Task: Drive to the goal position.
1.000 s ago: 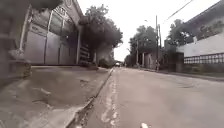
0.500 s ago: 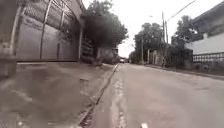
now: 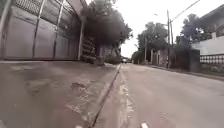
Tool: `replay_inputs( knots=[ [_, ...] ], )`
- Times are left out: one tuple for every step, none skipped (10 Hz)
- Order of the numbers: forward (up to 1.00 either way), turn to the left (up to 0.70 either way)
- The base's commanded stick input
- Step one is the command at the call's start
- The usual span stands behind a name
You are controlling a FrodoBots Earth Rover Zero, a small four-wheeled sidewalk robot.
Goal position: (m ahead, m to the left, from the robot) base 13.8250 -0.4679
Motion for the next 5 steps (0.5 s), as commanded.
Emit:
replay_inputs(
  knots=[
    [1.0,0.0],
    [1.0,0.0],
    [1.0,0.0],
    [1.0,0.0],
    [1.0,0.0]
  ],
)
